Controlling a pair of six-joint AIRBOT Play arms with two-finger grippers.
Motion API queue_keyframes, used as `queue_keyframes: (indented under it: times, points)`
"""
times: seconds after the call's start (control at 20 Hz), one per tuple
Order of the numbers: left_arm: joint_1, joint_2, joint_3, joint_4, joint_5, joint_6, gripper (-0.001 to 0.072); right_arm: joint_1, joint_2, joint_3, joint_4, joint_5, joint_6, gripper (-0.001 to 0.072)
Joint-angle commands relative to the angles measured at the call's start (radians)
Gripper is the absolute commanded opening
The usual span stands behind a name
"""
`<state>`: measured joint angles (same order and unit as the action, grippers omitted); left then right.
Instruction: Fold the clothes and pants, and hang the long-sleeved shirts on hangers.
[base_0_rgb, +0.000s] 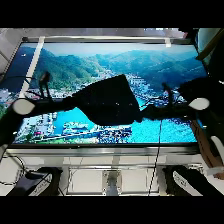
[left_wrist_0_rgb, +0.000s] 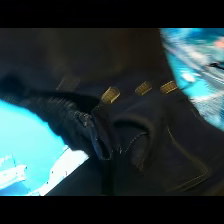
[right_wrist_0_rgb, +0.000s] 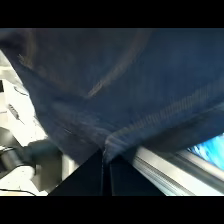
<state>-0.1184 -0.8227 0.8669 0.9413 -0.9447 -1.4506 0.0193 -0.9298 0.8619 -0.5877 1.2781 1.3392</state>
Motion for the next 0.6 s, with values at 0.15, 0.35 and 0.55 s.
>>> queue_keyframes:
  times: [0.15, 0.35, 0.55]
  points:
    - [-0.013, 0.186, 0.427, 0.061, -0.384, -0.039, 0.0027, 0.034, 0.142, 0.566, -0.011, 0.056, 0.159, 0.0019]
    - [-0.013, 0.183, 0.547, 0.043, -0.440, -0.145, 0.0027, 0.033, 0.077, 0.877, -0.071, 0.012, 0.184, 0.0017]
    - [-0.013, 0.137, 0.545, 0.119, -0.483, -0.168, 0.0027, 0.033, -0.044, 0.948, -0.225, 0.054, 0.220, 0.0016]
